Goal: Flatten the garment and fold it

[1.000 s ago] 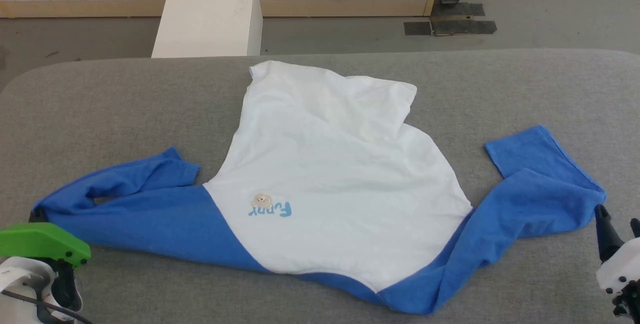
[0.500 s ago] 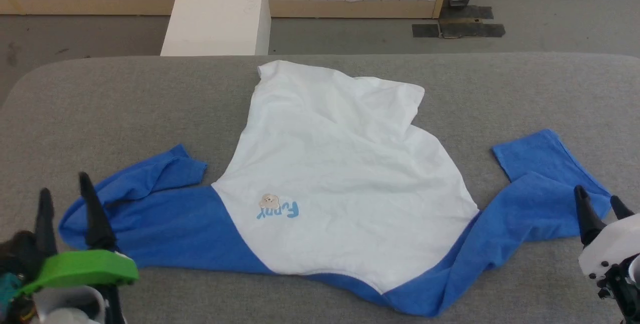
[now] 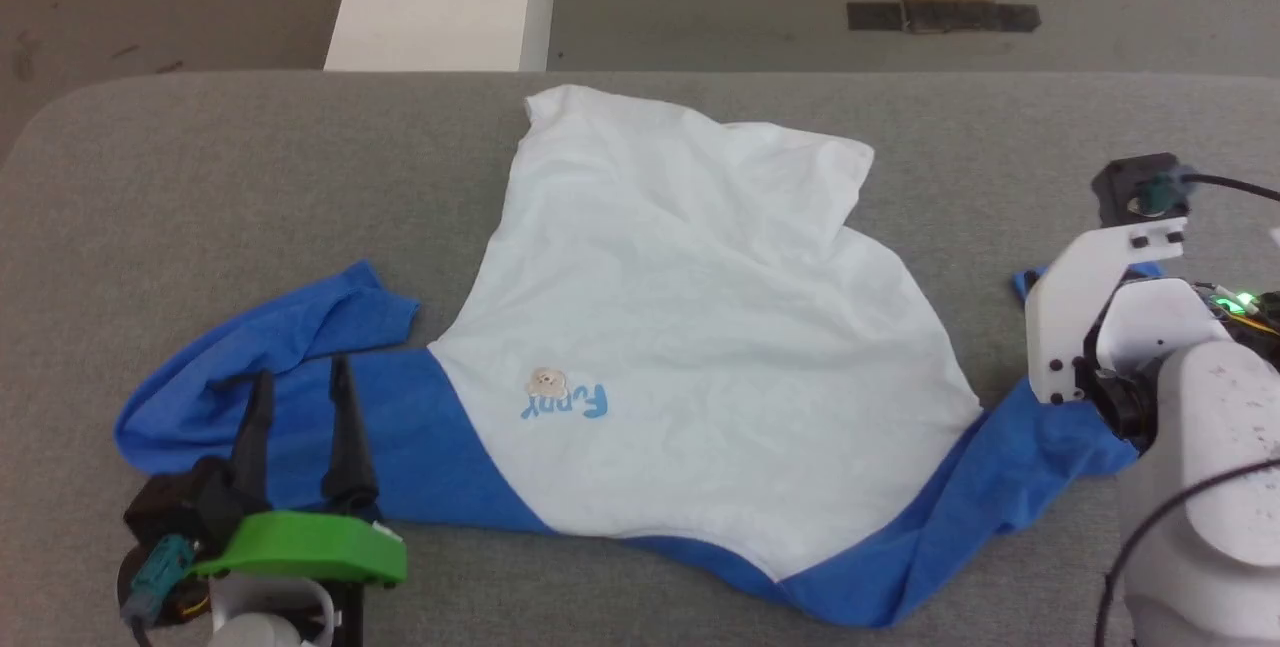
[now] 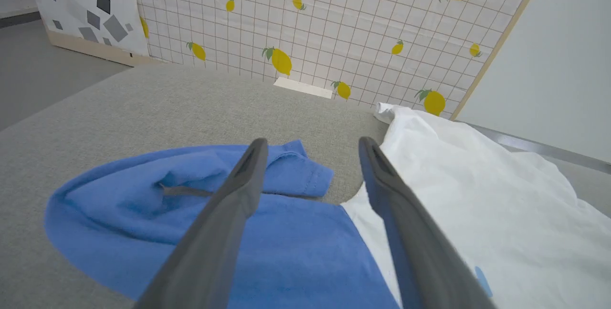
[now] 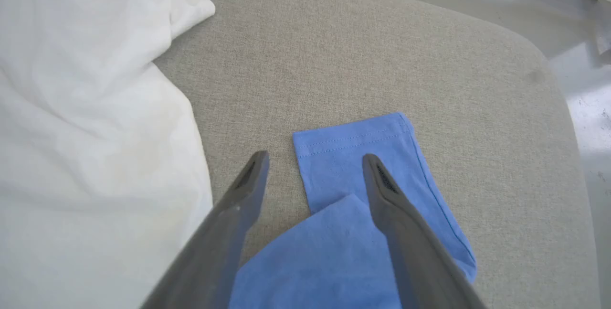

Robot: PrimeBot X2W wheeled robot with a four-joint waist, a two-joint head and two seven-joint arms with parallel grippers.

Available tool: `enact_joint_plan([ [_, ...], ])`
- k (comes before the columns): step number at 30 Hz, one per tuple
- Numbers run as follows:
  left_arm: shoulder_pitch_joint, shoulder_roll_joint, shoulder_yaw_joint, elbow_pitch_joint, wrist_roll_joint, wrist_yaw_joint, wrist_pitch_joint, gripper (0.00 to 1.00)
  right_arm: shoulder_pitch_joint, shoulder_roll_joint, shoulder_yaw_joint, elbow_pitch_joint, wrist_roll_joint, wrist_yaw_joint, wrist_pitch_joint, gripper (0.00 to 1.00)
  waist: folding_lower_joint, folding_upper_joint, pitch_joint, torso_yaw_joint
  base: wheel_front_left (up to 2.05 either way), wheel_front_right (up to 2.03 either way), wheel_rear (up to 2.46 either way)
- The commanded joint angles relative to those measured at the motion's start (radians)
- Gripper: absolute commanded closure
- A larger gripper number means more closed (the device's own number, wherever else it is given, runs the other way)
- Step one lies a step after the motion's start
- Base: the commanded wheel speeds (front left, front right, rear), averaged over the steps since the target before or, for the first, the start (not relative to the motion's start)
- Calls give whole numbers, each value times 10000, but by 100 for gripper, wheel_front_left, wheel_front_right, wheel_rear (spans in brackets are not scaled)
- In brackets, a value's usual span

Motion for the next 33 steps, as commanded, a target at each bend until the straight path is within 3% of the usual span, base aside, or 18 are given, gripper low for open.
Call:
enact_joint_plan([
  [1,-303,-24,-71,84,109,-75,25,0,-215,-87,20,472,-329,-17,154,0,0,0,334,348,0,0,0],
  [6,-530,-51,-209,345,55,-177,31,0,-710,-194,-475,1687,-1280,-17,303,0,0,0,573,718,0,0,0],
  [13,-532,-56,-197,503,-16,-195,-15,0,-873,-166,-1024,2499,-1789,-17,31,0,0,0,665,734,0,0,0],
  [14,-550,-60,-211,517,-23,-203,-19,0,-890,-152,-1132,2591,-1813,-17,44,34,0,0,671,700,0,0,0],
  [15,-587,-62,-245,527,-33,-217,-22,0,-952,-129,-1142,2687,-1813,-17,-74,97,0,0,680,624,0,0,0],
  [19,-685,-42,-276,560,-49,-248,-34,0,-1149,-100,-1211,2672,-1602,-17,-544,100,0,0,657,435,0,0,0],
  [25,-663,-37,-254,583,-85,-237,-66,0,-1545,-106,-1810,1929,-292,-17,-1843,100,0,0,321,121,0,0,0],
  [29,-494,-61,-231,514,-91,-159,-80,0,-1272,-340,-2795,565,753,-17,-2283,100,0,0,55,-21,0,0,0],
  [33,-326,-84,-206,435,-132,-99,-88,0,-174,-427,-4452,-1143,1472,-17,-2006,100,0,0,-103,-164,0,0,0],
])
